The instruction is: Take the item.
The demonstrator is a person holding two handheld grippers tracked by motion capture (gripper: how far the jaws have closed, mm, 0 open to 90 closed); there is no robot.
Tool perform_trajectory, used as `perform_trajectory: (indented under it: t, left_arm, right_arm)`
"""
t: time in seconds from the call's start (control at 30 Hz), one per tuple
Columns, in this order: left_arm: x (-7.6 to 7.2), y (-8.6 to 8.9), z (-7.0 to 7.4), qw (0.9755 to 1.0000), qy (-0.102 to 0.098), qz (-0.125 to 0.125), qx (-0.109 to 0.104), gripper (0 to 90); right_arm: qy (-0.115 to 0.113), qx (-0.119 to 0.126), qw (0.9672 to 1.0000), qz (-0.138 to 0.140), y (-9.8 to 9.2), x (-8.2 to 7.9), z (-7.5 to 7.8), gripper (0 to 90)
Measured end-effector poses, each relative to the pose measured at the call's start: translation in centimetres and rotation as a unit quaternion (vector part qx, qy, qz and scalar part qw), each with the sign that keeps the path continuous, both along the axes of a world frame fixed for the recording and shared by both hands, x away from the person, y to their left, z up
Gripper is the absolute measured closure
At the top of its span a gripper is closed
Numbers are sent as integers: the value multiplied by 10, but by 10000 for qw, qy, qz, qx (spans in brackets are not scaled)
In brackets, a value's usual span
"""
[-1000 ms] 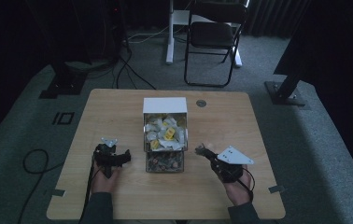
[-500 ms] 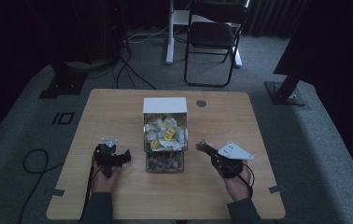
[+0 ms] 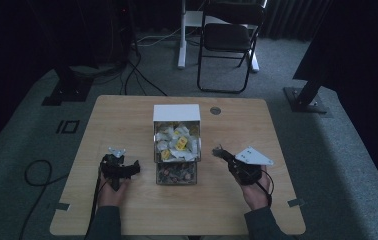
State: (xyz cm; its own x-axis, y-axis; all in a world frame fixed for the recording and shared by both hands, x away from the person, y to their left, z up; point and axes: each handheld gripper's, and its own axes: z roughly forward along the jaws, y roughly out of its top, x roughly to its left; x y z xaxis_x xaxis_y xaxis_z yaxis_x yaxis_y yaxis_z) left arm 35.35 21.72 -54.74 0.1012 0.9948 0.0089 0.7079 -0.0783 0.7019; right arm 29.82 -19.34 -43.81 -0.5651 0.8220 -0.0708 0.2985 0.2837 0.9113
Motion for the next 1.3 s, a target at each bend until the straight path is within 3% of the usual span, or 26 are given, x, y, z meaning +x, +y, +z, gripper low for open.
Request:
perform_trajectory:
  t: [0.7, 1.3]
  left_arm:
    - [0, 0, 0, 10000, 10, -9, 12, 101]
    - [0, 0, 0, 10000, 12, -9, 12, 101]
  right_arm:
    - [-1, -52, 9997, -232, -10, 20, 4, 900]
    - [164, -83, 9983, -559, -26, 41, -4, 900]
